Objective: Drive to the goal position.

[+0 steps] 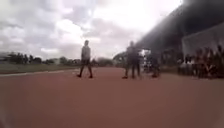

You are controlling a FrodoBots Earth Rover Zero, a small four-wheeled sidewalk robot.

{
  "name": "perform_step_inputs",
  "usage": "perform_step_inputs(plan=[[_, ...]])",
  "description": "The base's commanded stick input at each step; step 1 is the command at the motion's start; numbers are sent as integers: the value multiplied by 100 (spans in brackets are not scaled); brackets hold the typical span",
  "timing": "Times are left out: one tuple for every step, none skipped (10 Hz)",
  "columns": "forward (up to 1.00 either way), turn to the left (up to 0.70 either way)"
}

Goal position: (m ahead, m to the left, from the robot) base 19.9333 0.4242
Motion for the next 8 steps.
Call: perform_step_inputs(plan=[[70,0],[70,0],[70,35],[70,35],[70,35],[70,35],[70,35],[70,35]])
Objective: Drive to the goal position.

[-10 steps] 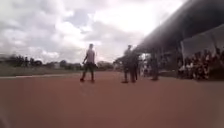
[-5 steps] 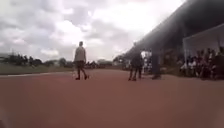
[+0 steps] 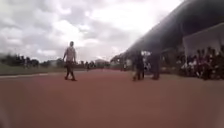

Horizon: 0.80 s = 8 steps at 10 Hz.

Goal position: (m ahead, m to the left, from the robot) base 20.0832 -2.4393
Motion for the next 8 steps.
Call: perform_step_inputs(plan=[[70,35],[70,35],[70,35],[70,35],[70,35],[70,27],[70,9],[70,0]])
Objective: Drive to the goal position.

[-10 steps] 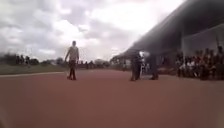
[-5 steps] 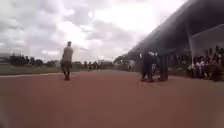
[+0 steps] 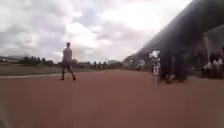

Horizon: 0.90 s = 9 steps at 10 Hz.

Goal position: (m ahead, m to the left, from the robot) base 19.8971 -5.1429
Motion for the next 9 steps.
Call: perform_step_inputs(plan=[[70,0],[70,0],[70,0],[70,0],[70,0],[70,0],[70,0],[70,0],[70,-6]])
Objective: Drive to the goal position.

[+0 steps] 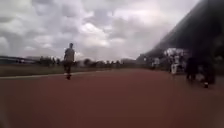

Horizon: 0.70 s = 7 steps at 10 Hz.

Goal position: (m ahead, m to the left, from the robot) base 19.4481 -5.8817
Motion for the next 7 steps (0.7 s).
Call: perform_step_inputs(plan=[[70,-12],[70,-21],[70,-30],[70,-35],[70,-35],[70,-35],[70,-35]])
